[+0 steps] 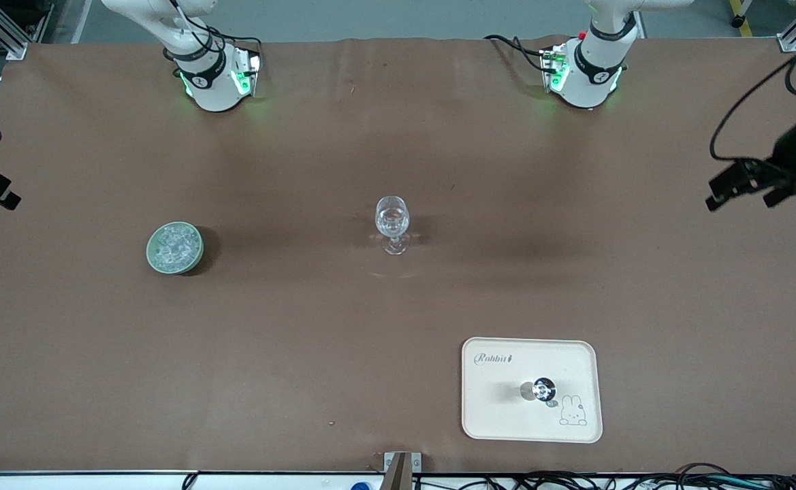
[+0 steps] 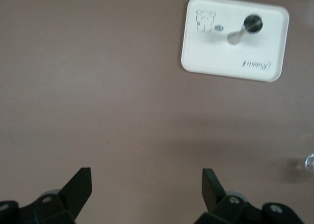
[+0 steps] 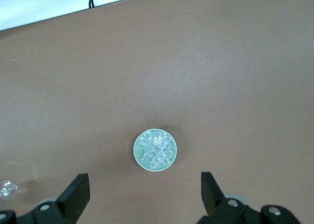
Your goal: Pour wine and add ice with both arms
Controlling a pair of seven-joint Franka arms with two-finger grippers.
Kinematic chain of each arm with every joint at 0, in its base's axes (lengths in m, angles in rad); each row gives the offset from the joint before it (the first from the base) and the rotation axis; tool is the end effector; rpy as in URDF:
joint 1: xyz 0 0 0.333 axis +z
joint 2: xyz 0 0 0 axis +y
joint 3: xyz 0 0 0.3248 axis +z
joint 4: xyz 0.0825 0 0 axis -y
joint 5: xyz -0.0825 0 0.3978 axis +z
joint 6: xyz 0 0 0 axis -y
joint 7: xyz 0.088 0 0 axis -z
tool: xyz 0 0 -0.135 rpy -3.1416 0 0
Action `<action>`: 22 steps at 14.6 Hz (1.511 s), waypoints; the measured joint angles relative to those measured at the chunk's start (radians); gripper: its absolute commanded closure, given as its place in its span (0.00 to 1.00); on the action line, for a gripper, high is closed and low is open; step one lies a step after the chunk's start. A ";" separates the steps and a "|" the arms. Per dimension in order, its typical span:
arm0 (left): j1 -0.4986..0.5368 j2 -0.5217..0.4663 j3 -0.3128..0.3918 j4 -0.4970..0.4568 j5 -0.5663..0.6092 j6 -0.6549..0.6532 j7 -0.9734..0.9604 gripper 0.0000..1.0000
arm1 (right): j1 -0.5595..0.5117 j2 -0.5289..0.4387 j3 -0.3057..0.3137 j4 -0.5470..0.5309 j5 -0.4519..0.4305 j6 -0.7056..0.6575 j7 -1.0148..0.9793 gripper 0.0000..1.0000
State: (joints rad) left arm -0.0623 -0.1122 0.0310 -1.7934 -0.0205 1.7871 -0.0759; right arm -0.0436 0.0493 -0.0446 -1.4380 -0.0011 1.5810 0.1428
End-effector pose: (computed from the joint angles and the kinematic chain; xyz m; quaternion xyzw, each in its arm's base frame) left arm 0.5516 -0.0188 0.5782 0.9982 0.0239 0.0522 0.0147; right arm 0.5859 -0.0512 0.6426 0.9923 -0.1151 0.0469 0.0004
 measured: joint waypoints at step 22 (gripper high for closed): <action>-0.030 0.100 -0.025 0.130 0.007 -0.103 -0.037 0.01 | 0.003 0.000 0.009 0.000 0.001 0.000 -0.006 0.00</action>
State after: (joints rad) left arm -0.0927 -0.0123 0.0056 -1.6632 -0.0134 1.6846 -0.1126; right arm -0.0406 0.0493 -0.0359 -1.4382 -0.0002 1.5814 0.1368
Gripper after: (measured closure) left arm 0.004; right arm 0.000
